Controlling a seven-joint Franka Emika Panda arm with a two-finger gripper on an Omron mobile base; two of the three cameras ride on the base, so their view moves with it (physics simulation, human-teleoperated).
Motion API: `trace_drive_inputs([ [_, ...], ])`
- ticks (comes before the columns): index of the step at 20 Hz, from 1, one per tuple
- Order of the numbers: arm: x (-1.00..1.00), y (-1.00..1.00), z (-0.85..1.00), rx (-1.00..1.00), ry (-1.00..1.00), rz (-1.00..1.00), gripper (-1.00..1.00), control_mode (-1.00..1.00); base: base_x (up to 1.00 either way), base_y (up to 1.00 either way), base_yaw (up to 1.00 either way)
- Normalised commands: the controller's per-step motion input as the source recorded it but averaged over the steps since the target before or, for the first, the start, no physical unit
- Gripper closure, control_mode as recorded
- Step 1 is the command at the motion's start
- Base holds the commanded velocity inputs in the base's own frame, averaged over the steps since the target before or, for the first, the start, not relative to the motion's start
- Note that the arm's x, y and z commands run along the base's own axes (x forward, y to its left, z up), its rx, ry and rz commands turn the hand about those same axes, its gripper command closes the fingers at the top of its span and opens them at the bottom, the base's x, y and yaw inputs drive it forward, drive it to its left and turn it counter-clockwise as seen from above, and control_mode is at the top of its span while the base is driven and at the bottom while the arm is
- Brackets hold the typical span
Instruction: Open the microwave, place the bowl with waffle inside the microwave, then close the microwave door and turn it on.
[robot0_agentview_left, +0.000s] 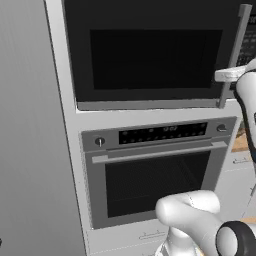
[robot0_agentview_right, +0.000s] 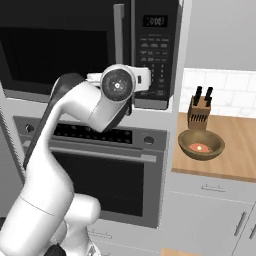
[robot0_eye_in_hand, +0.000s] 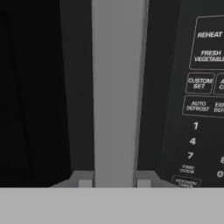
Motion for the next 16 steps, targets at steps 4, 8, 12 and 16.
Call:
trace_drive_inputs([
  [4,-1.0,0.0,-0.01,0.02,0.0,0.23,1.0,-1.0,0.0,0.0,0.0],
  [8,-1.0,0.0,-0.08,0.0,0.0,0.28,1.0,-1.0,0.0,0.0,0.0],
  [12,-1.0,0.01,-0.08,0.0,0.0,0.28,-1.0,-1.0,0.0,0.0,0.0],
  [16,-1.0,-0.08,-0.01,-0.02,-0.01,0.27,-1.0,-1.0,0.0,0.0,0.0],
])
